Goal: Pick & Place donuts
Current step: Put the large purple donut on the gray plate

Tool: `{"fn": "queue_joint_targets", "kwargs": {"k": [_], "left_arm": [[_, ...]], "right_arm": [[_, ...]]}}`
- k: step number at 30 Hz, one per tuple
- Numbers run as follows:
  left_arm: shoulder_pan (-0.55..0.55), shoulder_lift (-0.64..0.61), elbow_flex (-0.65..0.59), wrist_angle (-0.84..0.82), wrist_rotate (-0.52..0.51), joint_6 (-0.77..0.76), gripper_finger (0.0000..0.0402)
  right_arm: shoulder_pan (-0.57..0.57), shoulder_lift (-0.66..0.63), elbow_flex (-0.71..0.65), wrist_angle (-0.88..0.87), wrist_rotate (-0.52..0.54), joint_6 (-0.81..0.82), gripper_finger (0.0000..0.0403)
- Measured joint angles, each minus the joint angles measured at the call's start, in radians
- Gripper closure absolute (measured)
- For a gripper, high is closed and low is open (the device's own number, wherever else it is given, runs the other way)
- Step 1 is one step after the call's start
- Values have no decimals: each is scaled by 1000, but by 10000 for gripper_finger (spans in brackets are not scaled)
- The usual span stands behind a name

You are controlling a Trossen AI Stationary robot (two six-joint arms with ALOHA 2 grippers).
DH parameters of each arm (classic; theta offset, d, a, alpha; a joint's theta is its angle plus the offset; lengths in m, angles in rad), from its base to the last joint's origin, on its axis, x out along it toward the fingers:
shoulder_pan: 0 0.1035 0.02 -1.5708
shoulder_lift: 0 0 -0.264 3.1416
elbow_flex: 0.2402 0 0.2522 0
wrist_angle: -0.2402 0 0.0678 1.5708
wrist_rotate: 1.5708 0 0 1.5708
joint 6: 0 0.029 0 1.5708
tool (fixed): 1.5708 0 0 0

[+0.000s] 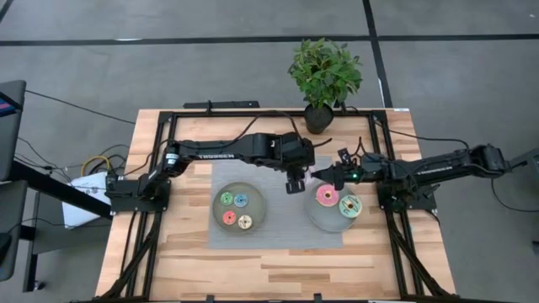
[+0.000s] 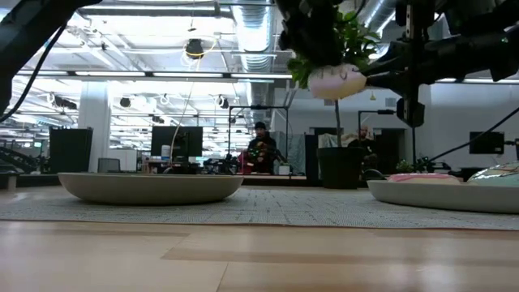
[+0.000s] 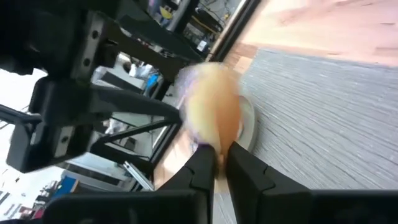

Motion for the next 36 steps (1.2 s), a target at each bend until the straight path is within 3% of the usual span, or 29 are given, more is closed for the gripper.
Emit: {"fn": "queue_joint_targets", "kwargs": {"k": [6,9,15,18,24,28,32,36], "left_arm": [[-1,0,12,-108,-24,0,243],[-1,0,13,-169,-28,-11,243],[0,0,13,-286,-31,-47,244],[0,0,10,-313,-32,-50,244],[0,0,8,-320,-33,-79,244],[0,3,8,-311,-33,-92,244],[0,6,8,-290,-33,-93,244],[0,6,8,-276,-33,-93,244]], "right_arm": [[0,-58,0,-37,1,-7,379],[1,-96,0,-86,-57,-3,379],[2,-179,0,-262,-400,64,380],[8,-212,0,-351,-493,103,380],[76,-235,0,-531,-507,110,380],[117,-234,0,-658,-456,117,380],[138,-232,0,-703,-386,116,380],[152,-208,0,-747,-386,116,380]]}}
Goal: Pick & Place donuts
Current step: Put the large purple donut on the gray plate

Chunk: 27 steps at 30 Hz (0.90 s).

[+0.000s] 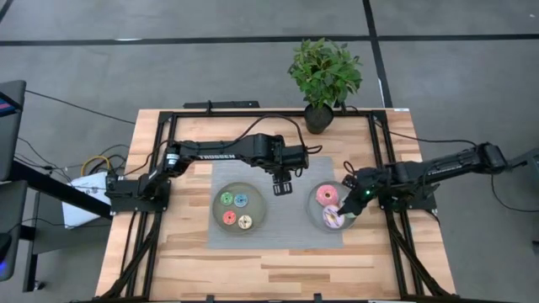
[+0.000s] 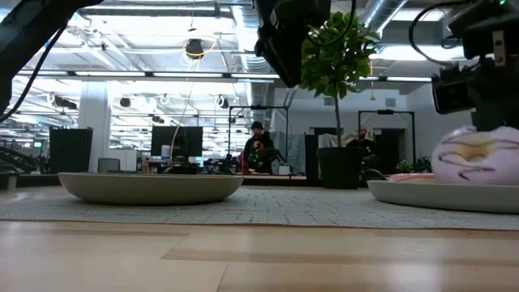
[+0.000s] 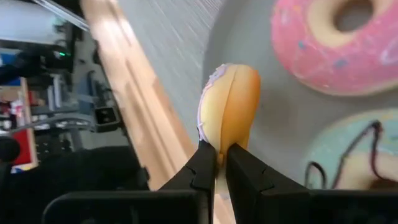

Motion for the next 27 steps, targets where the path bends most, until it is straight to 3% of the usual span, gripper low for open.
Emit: {"fn": "queue_joint_targets", "kwargs": {"k": [11,27], "left_arm": [[0,0,0,3,0,0,244],[-1,0,0,3,0,-11,244]], "right_arm": [[1,83,0,14,-6,-18,381],[-10,82,0,12,-18,-18,367]]}}
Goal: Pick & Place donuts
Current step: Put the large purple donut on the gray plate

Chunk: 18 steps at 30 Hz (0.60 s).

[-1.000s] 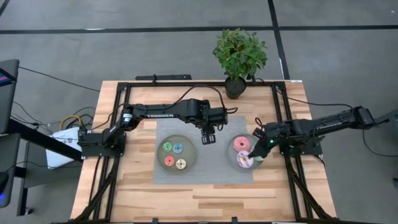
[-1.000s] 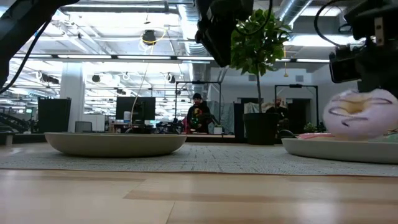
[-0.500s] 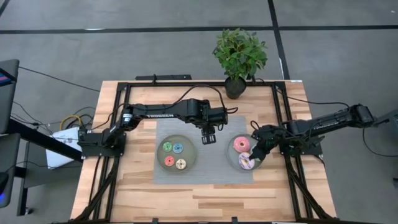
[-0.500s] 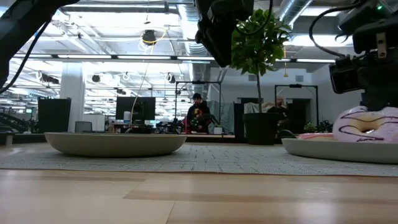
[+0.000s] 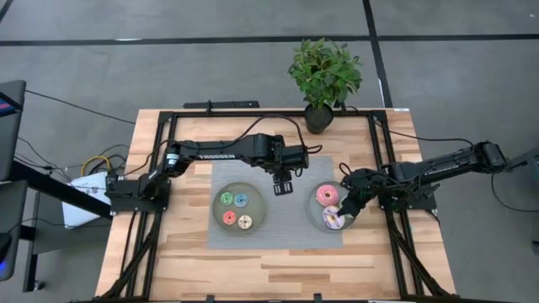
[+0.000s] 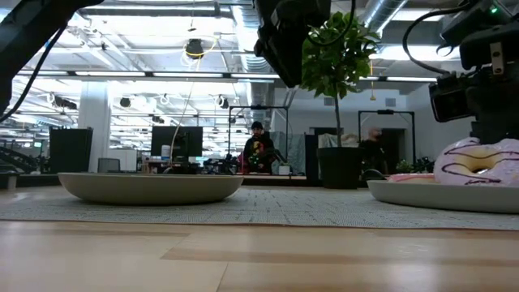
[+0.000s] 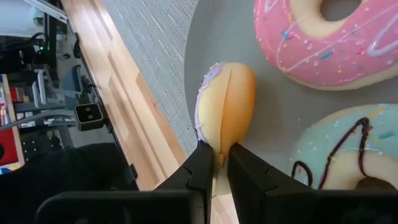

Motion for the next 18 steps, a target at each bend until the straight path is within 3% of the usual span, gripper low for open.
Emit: {"fn": "queue_joint_targets", "kwargs": {"k": [9,18], "left_arm": [[0,0,0,8,0,-12,244],[0,0,0,8,-1,-12,244]], "right_arm": [[0,0,0,-3,-8,0,352],[-5,0,0,-9,-2,-8,262]]}}
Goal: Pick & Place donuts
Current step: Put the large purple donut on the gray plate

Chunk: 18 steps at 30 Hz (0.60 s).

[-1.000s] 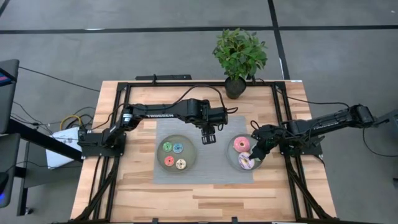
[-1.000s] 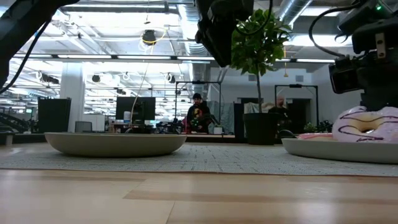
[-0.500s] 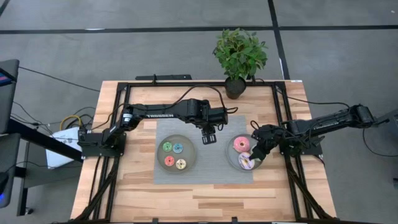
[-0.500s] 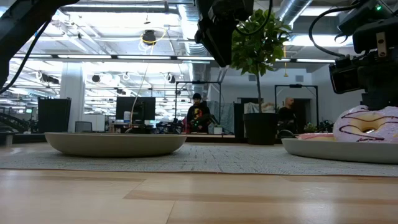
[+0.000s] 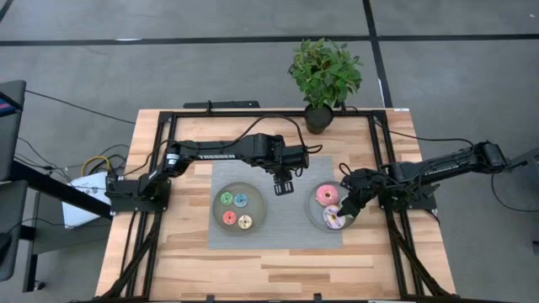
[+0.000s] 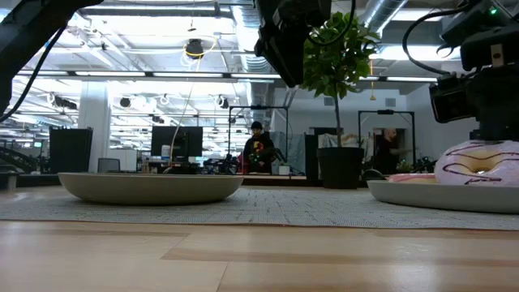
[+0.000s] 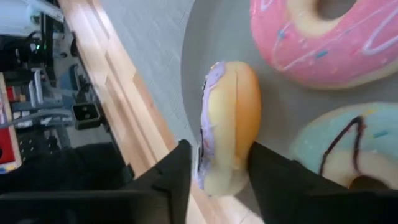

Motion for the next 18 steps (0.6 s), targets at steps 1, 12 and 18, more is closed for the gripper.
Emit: {"fn": "queue_joint_targets", "kwargs": {"k": [1,12,18], "left_arm": [[0,0,0,1,-4,0,244],[-8,0,0,73,-11,43,244],[-24,-4,-57,74,-49,31,244]], "right_arm": [[0,0,0,-1,12,0,249],[-6,0,0,-73,121,-18,164],[-6,-56,0,-75,176,-19,164]]}}
